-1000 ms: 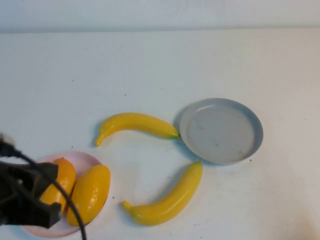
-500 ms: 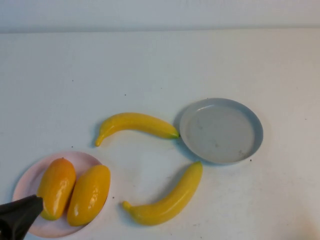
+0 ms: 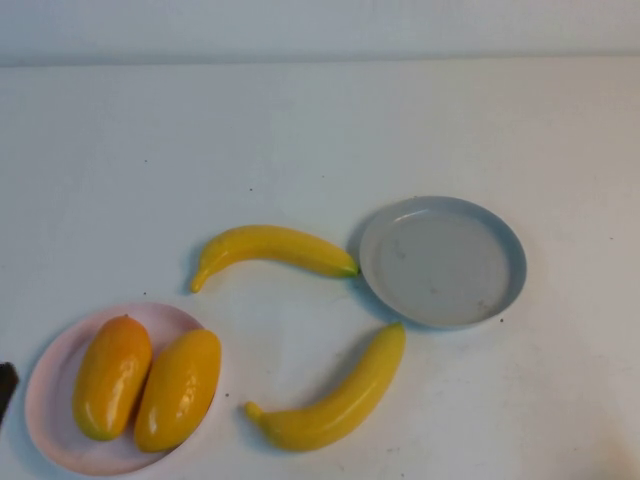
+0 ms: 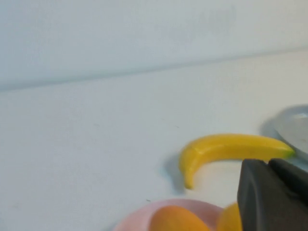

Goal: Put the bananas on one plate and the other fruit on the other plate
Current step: Put another type of fruit in the right plate

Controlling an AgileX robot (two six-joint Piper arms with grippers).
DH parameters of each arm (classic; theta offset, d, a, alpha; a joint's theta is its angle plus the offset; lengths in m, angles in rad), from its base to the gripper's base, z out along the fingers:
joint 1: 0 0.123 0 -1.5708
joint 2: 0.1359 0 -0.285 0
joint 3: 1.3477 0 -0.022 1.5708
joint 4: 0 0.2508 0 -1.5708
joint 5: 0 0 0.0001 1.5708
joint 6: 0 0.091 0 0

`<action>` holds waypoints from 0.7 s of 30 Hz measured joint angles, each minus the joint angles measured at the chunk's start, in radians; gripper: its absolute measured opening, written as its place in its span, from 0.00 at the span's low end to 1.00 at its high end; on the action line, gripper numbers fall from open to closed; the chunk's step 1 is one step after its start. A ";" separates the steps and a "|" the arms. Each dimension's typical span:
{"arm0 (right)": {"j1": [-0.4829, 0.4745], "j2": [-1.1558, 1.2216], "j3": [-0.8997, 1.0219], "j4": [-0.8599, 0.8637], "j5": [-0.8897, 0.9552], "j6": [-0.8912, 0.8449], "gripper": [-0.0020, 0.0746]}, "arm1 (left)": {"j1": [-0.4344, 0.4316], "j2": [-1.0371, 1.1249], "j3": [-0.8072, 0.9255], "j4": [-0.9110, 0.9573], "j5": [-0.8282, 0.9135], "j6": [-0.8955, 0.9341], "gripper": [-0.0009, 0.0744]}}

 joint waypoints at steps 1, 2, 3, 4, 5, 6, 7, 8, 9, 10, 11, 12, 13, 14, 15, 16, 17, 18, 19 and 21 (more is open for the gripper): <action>0.000 0.000 0.000 0.000 0.000 0.000 0.00 | 0.039 -0.033 0.012 0.000 -0.013 0.000 0.01; 0.000 0.000 0.000 0.000 0.000 0.000 0.00 | 0.087 -0.066 0.028 -0.001 -0.021 0.003 0.01; 0.000 0.000 0.000 0.000 0.000 0.000 0.00 | 0.132 -0.099 0.044 -0.003 -0.027 0.002 0.01; 0.000 0.000 0.000 0.000 0.000 0.000 0.00 | 0.167 -0.125 0.057 -0.005 -0.029 0.002 0.01; 0.000 0.000 0.000 0.000 0.000 0.000 0.00 | 0.205 -0.156 0.073 -0.010 -0.029 0.002 0.01; 0.000 0.000 0.000 0.000 0.000 0.000 0.00 | 0.237 -0.179 0.087 -0.013 -0.031 0.002 0.01; 0.000 0.000 0.000 0.000 0.000 0.000 0.00 | 0.257 -0.189 0.099 -0.015 -0.036 0.002 0.01; 0.000 0.000 0.000 0.000 0.000 0.000 0.00 | 0.276 -0.196 0.114 -0.017 -0.042 0.002 0.01; 0.000 0.000 0.000 0.000 0.000 0.000 0.00 | 0.287 -0.198 0.127 -0.019 -0.047 0.002 0.01; 0.000 0.000 0.000 0.002 0.000 0.000 0.00 | 0.292 -0.198 0.142 -0.028 -0.052 0.002 0.01; 0.000 0.000 0.000 0.002 0.000 0.000 0.00 | 0.294 -0.199 0.156 -0.040 -0.055 0.002 0.01; 0.000 0.000 0.000 0.002 0.000 0.000 0.00 | 0.296 -0.199 0.165 -0.058 -0.055 0.005 0.01; 0.000 0.000 0.000 0.002 0.000 0.000 0.00 | 0.296 -0.199 0.170 -0.072 -0.052 0.005 0.01; 0.000 0.000 0.000 0.002 0.000 0.000 0.00 | 0.298 -0.201 0.173 -0.086 -0.036 0.007 0.01; 0.000 0.000 0.000 0.002 0.000 0.000 0.00 | 0.298 -0.201 0.173 -0.098 -0.016 0.009 0.01; 0.000 0.000 0.000 0.002 0.000 0.000 0.00 | 0.298 -0.201 0.173 -0.098 0.002 0.011 0.01; 0.000 0.000 0.000 0.002 0.000 0.000 0.00 | 0.298 -0.201 0.173 -0.098 0.028 0.015 0.01; 0.000 0.000 0.000 0.002 0.000 0.000 0.00 | 0.298 -0.201 0.173 -0.098 0.057 0.019 0.01; 0.000 0.000 0.000 0.002 0.000 0.000 0.00 | 0.298 -0.201 0.173 -0.098 0.083 0.019 0.01; 0.000 0.000 0.000 0.002 0.000 0.000 0.00 | 0.298 -0.201 0.174 -0.088 0.152 0.021 0.01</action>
